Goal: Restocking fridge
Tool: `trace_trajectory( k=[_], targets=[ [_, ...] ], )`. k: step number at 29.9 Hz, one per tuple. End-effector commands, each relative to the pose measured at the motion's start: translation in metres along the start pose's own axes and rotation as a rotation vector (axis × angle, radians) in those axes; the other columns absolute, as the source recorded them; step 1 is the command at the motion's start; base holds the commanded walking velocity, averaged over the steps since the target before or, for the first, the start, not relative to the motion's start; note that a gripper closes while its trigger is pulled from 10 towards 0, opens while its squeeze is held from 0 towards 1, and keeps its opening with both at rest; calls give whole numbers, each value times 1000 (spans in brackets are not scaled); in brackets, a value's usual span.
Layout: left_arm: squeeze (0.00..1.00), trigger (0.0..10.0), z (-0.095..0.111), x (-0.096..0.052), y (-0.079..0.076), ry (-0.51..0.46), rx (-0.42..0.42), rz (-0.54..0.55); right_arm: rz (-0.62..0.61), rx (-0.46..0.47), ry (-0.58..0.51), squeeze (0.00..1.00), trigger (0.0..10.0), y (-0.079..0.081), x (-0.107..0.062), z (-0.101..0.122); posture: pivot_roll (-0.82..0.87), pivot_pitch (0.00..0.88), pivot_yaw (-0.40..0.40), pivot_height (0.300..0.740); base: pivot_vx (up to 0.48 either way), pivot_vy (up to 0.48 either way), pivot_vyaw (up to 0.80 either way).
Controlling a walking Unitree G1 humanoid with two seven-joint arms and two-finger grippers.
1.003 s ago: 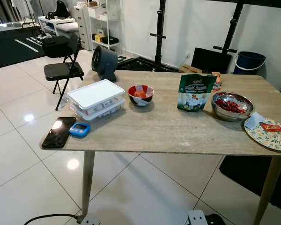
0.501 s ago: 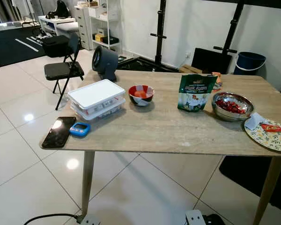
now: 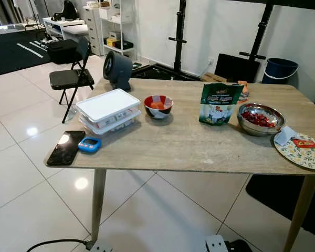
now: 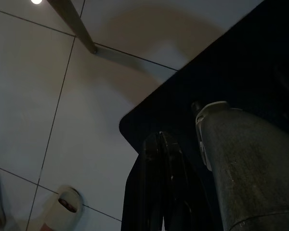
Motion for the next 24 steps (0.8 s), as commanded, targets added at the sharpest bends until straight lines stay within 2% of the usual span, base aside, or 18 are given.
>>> trace_trajectory(
  k=[1,24],
  targets=[
    [0,10000,-17,-2,-13,60,-2,-34,-4,1,9,0,10000,-1,0,-1,15,0,-65,740,0,0,0],
    [0,10000,-17,-2,-11,58,7,-36,3,8,14,0,10000,1,0,-4,14,0,-55,740,0,0,0]
  ],
)
Point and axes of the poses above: a point about 5 cm out from each wrist's last joint towards the gripper, its own x axis pointing out of the wrist towards the gripper, its own z axis along the axis of the wrist's last joint, y = z × x, the point moved 4 cm from there along x, pointing out of the wrist towards the gripper, and after that the axes turned 5 degrees about x, right-handed, at the moved point
